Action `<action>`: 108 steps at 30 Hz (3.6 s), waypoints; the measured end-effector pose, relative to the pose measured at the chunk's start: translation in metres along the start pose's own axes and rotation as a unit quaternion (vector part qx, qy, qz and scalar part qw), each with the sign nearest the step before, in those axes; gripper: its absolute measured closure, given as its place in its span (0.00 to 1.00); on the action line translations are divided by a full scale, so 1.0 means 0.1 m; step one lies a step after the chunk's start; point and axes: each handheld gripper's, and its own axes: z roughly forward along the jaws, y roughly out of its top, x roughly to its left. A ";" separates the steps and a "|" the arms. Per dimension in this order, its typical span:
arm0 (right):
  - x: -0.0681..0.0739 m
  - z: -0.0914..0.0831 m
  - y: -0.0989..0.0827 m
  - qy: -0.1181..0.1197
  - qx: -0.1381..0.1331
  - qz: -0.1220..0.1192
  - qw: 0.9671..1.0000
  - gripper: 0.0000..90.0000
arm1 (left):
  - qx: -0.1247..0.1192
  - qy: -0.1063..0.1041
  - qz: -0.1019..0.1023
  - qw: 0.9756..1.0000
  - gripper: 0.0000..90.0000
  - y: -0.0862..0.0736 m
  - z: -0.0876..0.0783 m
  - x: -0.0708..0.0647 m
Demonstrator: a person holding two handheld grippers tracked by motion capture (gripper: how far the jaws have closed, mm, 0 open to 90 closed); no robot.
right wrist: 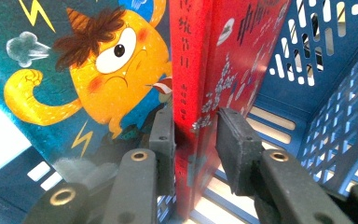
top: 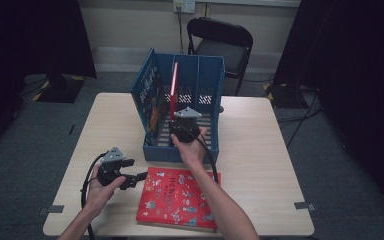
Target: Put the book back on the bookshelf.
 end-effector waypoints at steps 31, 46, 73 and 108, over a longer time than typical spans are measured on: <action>-0.26 -1.18 -0.30 0.102 -0.001 -0.046 0.994 0.55 | 0.028 -0.014 -0.016 0.999 0.27 0.02 0.06 -0.08; -0.51 -1.41 -1.07 0.101 0.072 -0.031 0.992 0.52 | 0.044 -0.024 -0.034 0.998 0.43 -0.07 0.16 -0.12; -0.39 -1.16 -1.30 0.134 0.117 -0.044 0.983 0.45 | 0.066 -0.011 -0.006 0.998 0.58 -0.10 0.38 -0.21; -0.31 -1.76 -1.53 0.133 0.128 -0.045 0.982 0.51 | 0.090 -0.046 0.017 0.995 0.71 0.06 0.56 -0.37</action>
